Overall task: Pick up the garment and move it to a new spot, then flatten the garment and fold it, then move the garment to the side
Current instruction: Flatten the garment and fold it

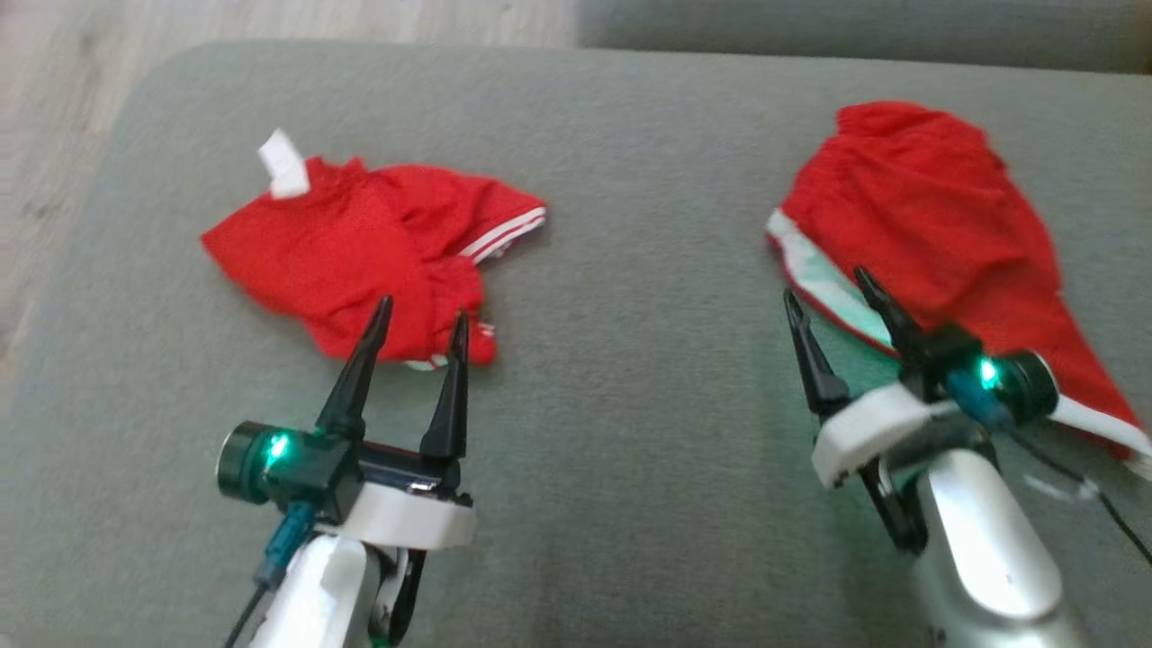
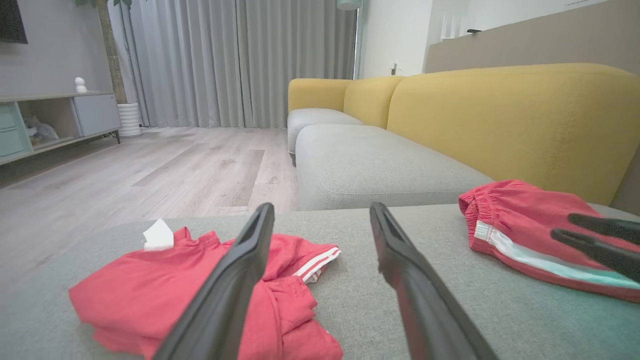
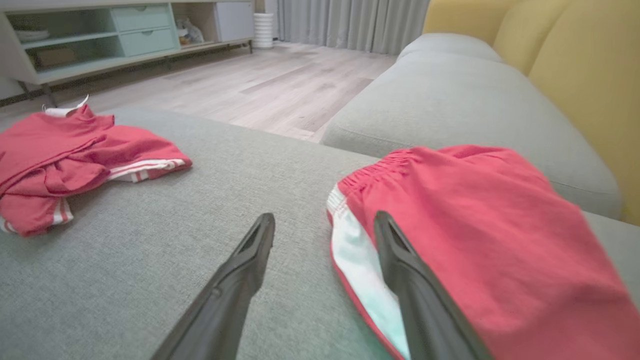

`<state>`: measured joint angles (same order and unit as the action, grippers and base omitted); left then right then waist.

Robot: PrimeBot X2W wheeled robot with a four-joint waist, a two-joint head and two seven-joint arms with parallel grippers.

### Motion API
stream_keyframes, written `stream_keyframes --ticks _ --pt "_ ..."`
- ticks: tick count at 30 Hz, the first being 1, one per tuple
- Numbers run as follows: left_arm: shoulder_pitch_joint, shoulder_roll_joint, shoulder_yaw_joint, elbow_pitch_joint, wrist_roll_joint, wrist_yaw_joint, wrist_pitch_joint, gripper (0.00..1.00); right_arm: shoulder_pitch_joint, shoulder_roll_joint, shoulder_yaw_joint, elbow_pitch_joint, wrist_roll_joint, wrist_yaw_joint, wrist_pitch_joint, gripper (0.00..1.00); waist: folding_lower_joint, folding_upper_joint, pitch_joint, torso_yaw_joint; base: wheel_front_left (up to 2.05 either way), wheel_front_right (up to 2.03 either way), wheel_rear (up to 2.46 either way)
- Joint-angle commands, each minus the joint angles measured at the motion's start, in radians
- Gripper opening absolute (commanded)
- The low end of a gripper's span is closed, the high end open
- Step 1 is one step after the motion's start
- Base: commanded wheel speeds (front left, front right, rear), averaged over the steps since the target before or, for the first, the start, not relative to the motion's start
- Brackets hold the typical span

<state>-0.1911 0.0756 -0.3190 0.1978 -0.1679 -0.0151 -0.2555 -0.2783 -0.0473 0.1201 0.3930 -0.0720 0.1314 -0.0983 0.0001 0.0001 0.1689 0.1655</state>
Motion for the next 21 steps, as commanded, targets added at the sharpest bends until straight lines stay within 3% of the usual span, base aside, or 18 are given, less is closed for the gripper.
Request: stream_keyframes --ticks 1,10,21 --pt "-0.050 -0.005 0.035 -0.028 -0.023 -0.008 -0.006 1.00 -0.048 -0.004 0.017 0.009 -0.017 -0.001 0.011 1.00 -0.0001 -0.0001 0.034 0.040 0.00 0.00 0.00" --pt "-0.088 -0.019 0.024 -0.027 -0.035 -0.012 -0.006 1.00 -0.184 -0.003 -0.106 0.181 -0.124 -0.001 0.003 1.00 -0.0001 -0.0001 0.098 0.118 0.00 0.00 0.00" --pt "-0.106 -0.023 0.015 -0.021 -0.019 -0.010 -0.006 1.00 -0.268 -0.003 -0.177 0.334 -0.170 -0.001 -0.031 1.00 -0.0001 -0.0001 0.117 0.134 0.00 0.00 0.00"
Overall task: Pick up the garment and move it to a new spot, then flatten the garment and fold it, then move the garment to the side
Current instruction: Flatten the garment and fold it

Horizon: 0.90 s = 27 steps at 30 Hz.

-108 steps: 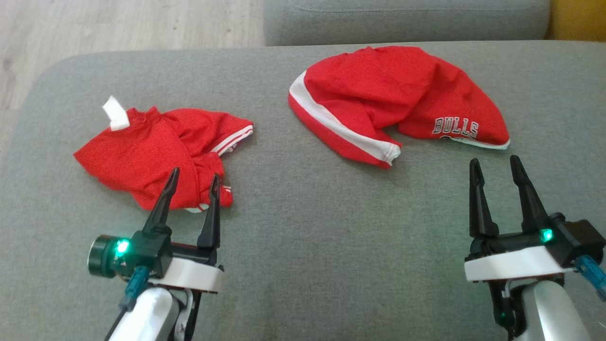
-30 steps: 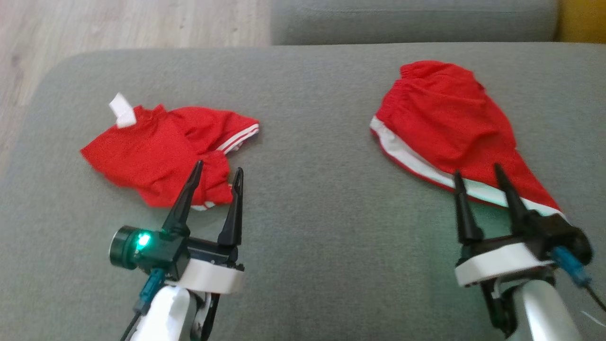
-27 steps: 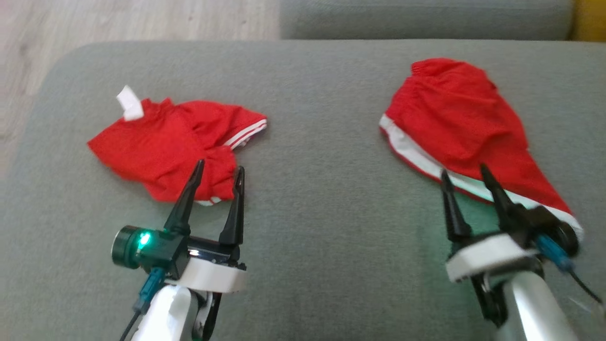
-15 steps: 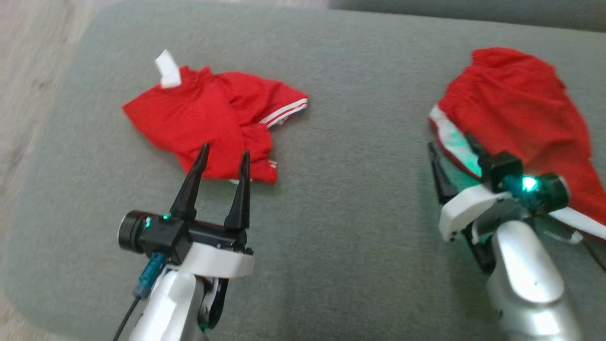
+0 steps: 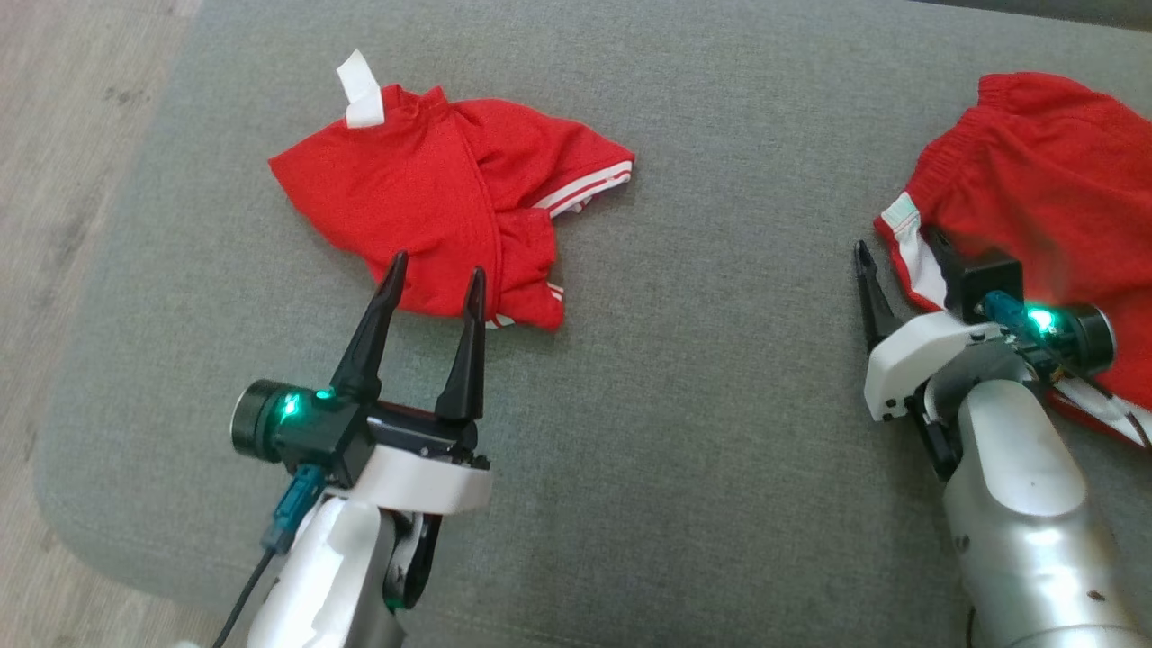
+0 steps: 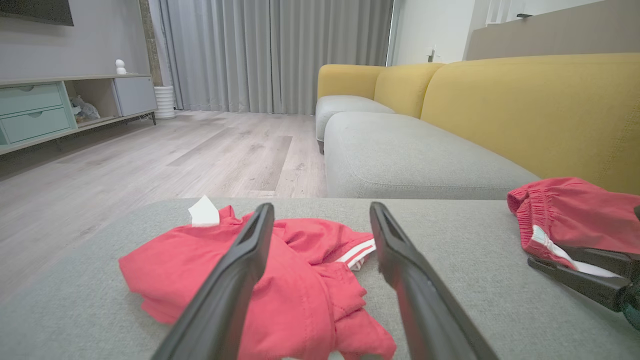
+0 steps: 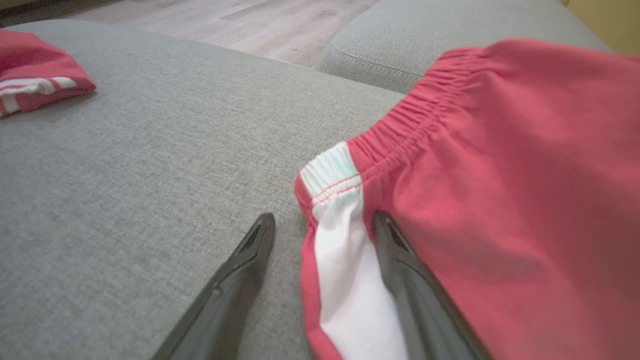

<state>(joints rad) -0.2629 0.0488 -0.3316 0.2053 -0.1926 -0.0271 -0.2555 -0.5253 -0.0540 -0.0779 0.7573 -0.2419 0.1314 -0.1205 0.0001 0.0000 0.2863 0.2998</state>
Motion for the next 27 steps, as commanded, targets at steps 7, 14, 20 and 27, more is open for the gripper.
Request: stream_keyframes --ticks 7,14,20,27 --pt "-0.044 0.002 0.026 -0.026 0.009 0.005 -0.006 1.00 -0.053 0.004 0.083 0.050 0.095 -0.001 -0.063 0.00 -0.0001 0.0000 -0.010 -0.020 0.00 0.00 0.00" --pt "-0.034 0.002 0.033 -0.018 0.018 0.003 -0.006 1.00 -0.030 0.004 0.310 0.039 0.273 -0.001 -0.111 0.00 -0.0001 0.0000 -0.048 -0.058 0.00 0.00 0.00" --pt "-0.020 0.002 0.036 -0.013 0.023 0.002 -0.006 1.00 0.016 0.004 0.509 -0.009 0.389 -0.001 -0.109 0.00 -0.0001 0.0000 -0.084 -0.086 0.00 0.00 0.00" --pt "-0.003 0.003 0.051 -0.009 0.029 0.004 -0.006 1.00 0.041 0.004 0.611 -0.043 0.465 -0.001 -0.092 1.00 -0.0001 0.0000 -0.110 -0.114 0.00 0.00 0.00"
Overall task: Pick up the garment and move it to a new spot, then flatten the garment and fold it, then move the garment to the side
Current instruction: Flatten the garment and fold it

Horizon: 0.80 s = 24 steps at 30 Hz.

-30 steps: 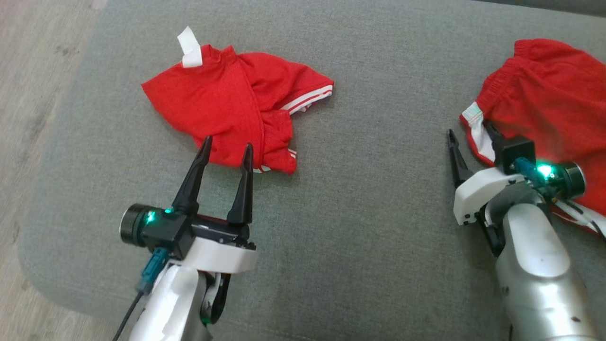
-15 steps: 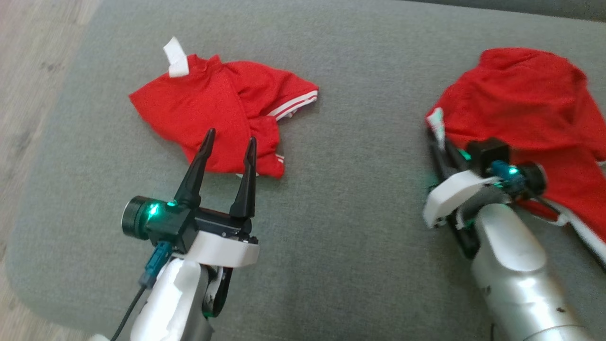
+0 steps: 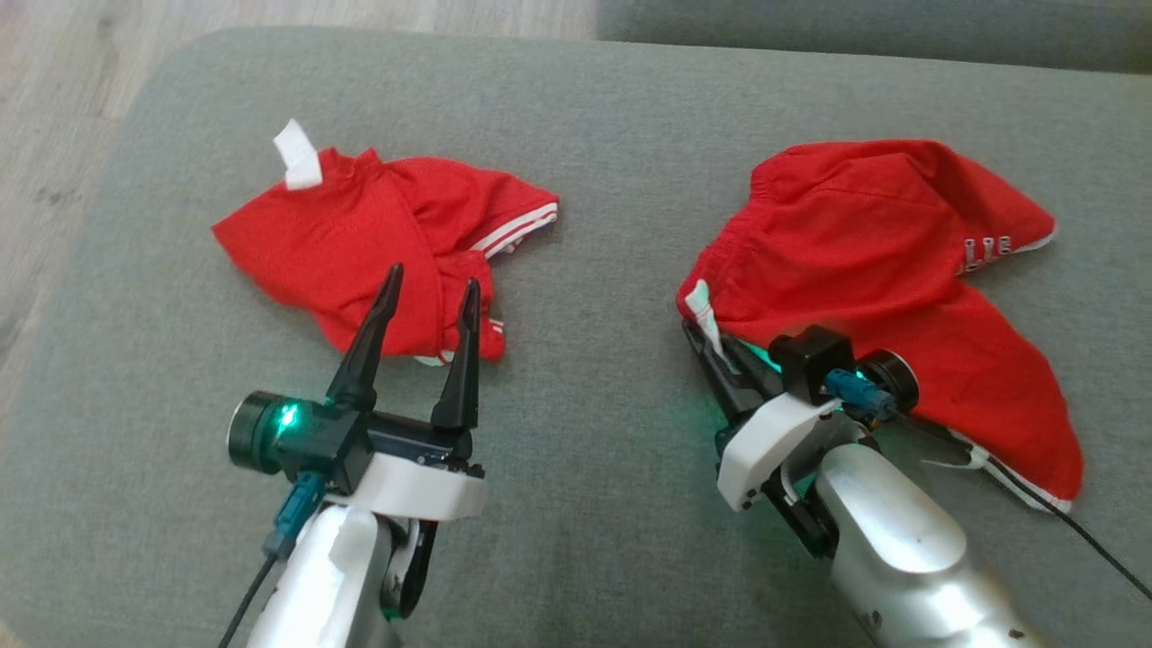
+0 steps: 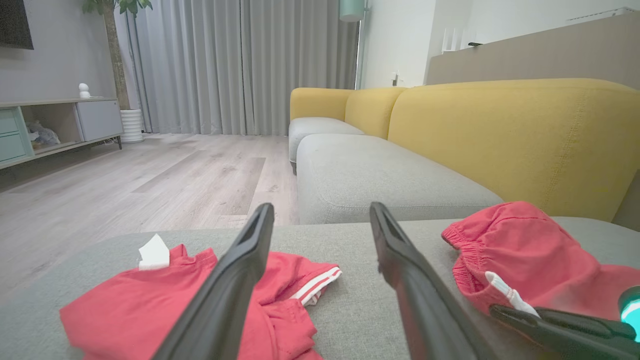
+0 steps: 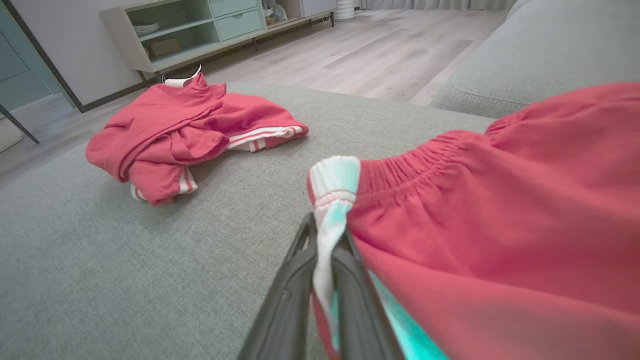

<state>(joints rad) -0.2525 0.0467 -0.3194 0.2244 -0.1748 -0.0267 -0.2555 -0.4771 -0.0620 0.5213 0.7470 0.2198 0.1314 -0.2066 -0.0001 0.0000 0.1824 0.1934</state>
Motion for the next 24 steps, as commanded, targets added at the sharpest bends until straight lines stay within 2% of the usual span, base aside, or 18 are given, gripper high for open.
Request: stream_keyframes --ticks 1,9,12,17,18,24 --pt "-0.011 0.005 0.041 -0.028 0.012 0.003 -0.006 1.00 -0.005 0.012 0.011 -0.034 0.007 -0.001 -0.006 1.00 0.0001 0.0000 -0.009 -0.011 0.00 0.00 0.00" --pt "0.006 0.008 0.056 -0.033 0.017 0.001 -0.006 1.00 0.022 0.004 -0.016 -0.084 0.017 -0.001 -0.011 1.00 0.0001 0.0000 -0.035 -0.057 0.00 0.00 0.00" --pt "0.011 0.009 0.061 -0.035 0.016 -0.002 -0.006 1.00 0.048 -0.020 -0.066 -0.142 0.011 -0.001 -0.015 1.00 0.0001 0.0000 -0.048 -0.083 0.00 0.00 0.00" --pt "0.019 0.010 0.076 -0.034 0.012 -0.002 -0.006 1.00 0.130 -0.042 -0.244 -0.273 -0.038 -0.001 -0.030 1.00 0.0001 0.0000 -0.066 -0.134 0.00 0.00 0.00" --pt "0.023 0.010 0.079 -0.030 0.012 -0.004 -0.006 1.00 0.173 -0.036 -0.329 -0.316 -0.070 -0.001 -0.031 1.00 0.0001 0.0000 -0.070 -0.155 0.00 0.00 0.00" --pt "0.034 0.009 0.083 -0.022 0.011 -0.005 -0.006 1.00 0.296 0.000 -0.540 -0.441 -0.146 -0.001 -0.040 1.00 0.0001 0.0000 -0.081 -0.200 0.00 0.00 0.00"
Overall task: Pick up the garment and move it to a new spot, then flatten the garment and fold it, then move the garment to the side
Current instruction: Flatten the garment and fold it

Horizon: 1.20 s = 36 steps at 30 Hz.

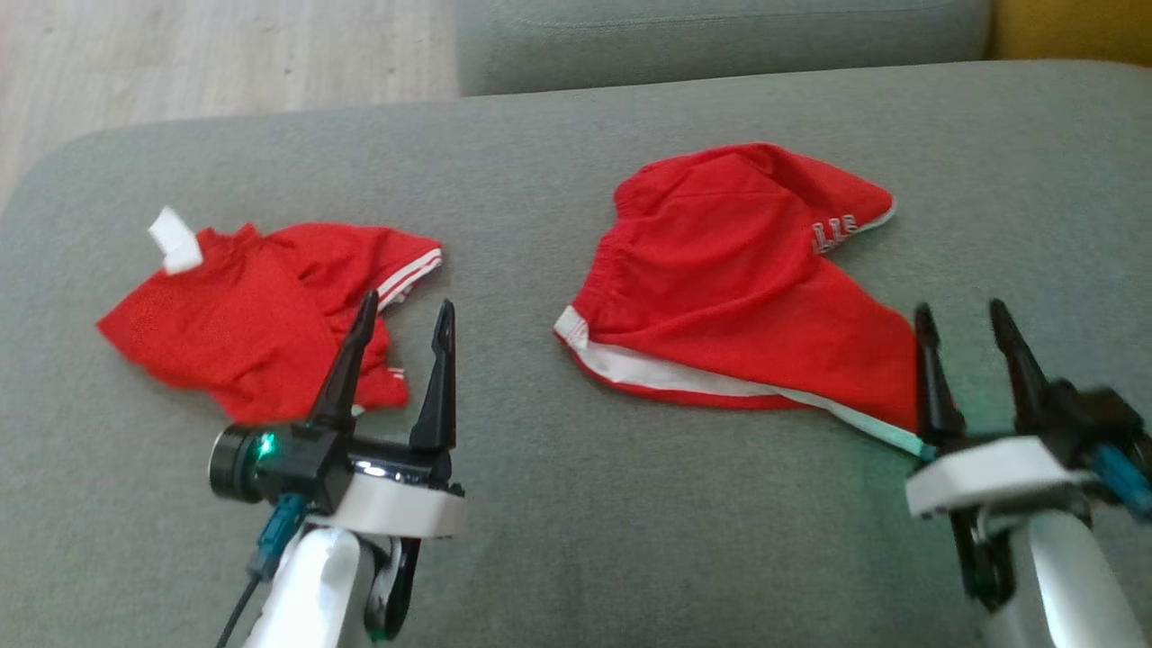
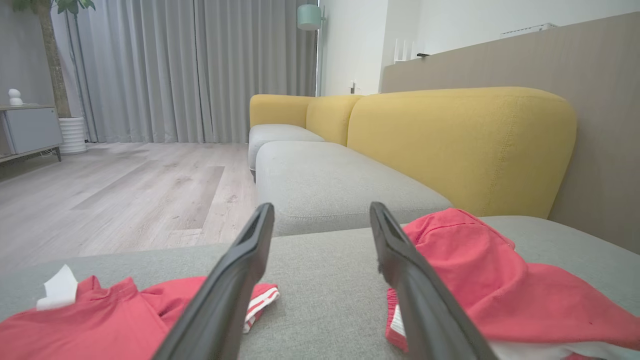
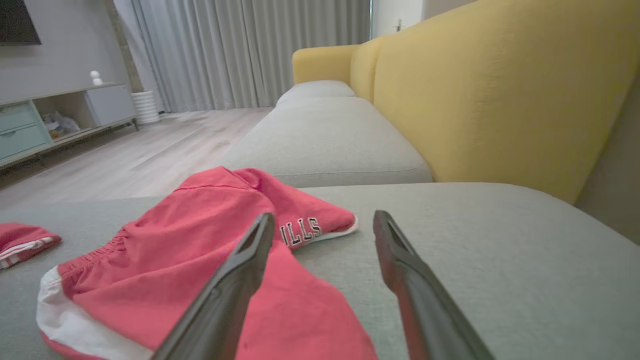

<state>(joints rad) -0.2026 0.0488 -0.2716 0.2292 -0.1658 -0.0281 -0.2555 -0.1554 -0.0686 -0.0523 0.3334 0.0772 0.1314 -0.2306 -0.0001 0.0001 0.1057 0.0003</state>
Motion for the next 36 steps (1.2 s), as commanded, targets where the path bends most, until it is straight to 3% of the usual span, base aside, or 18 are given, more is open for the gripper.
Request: stream_keyframes --ticks 1,13,21,36 --pt "-0.011 0.007 0.038 -0.025 0.000 -0.004 -0.006 1.00 -0.003 0.010 0.020 -0.045 -0.012 -0.001 -0.018 1.00 0.0001 -0.0001 -0.008 -0.015 0.00 0.00 0.00" --pt "0.019 0.021 0.035 0.034 0.014 -0.030 -0.006 1.00 0.110 0.018 0.054 -0.090 0.069 -0.001 -0.028 1.00 0.0001 -0.0001 -0.044 -0.099 0.00 0.00 0.00" --pt "-0.115 0.070 -0.070 0.183 0.034 -0.088 0.135 1.00 0.095 0.018 0.078 -0.103 0.088 -0.001 -0.030 1.00 0.0001 -0.0001 0.019 -0.138 0.00 0.00 0.00" --pt "-0.326 0.142 -0.179 0.351 -0.028 -0.102 0.224 1.00 0.053 0.018 0.099 -0.123 0.114 -0.001 -0.031 1.00 0.0001 -0.0001 0.123 -0.202 0.00 0.00 0.00"
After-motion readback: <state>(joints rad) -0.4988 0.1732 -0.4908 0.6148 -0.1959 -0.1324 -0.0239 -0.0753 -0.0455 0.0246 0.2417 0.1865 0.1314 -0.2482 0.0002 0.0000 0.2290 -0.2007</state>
